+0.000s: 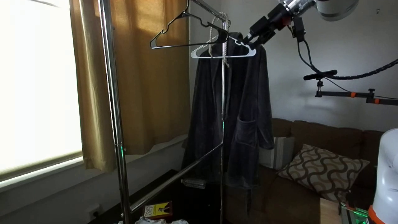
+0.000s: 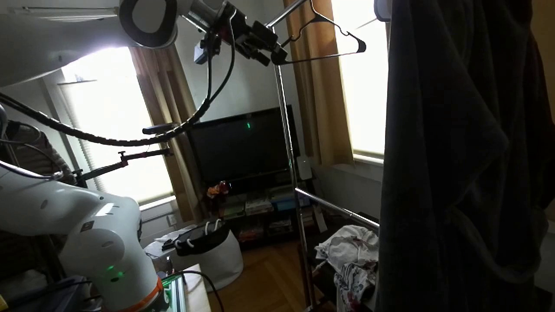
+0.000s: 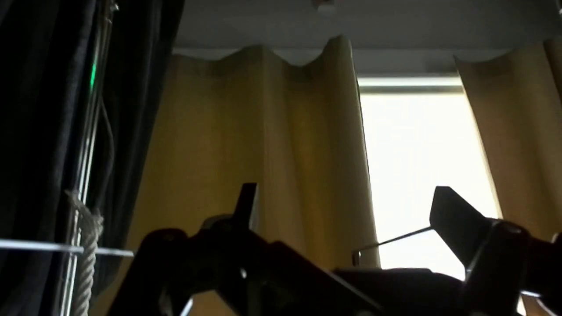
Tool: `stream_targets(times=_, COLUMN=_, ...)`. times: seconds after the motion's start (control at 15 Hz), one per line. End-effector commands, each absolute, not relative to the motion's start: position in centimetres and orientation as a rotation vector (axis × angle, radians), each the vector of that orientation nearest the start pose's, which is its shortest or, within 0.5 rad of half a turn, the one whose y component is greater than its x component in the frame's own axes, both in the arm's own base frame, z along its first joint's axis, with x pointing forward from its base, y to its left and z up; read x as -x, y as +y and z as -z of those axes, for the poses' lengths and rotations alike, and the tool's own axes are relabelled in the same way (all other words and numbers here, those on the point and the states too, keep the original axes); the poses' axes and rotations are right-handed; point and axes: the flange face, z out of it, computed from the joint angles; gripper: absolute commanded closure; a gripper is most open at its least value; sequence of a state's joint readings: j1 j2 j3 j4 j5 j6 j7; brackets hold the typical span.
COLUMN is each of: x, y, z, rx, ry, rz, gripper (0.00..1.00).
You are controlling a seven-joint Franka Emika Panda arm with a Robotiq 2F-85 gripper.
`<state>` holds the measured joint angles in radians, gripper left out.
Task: Move the black hanger from the top rod to the bottom rod
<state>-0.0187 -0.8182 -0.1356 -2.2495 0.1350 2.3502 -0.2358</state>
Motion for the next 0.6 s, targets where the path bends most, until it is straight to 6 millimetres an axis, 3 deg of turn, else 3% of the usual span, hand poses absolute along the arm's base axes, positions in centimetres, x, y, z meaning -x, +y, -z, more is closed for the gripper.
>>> stream_targets(times=0.0, x=-33.3, y=-4.9, z=-76.1, rx=2.59, ry=-0.17, rz=1.459, gripper=0.0)
stream_targets(times=0.27, x=-34.4, y=-1.9, z=-76.8, rx=2.476, ry=-0.284, rz=1.489, gripper=0.0)
stream_targets(times=0.53, x=-35.9, y=-0.3, z=-76.7, rx=2.477, ry=-0.226, rz=1.635, gripper=0.0)
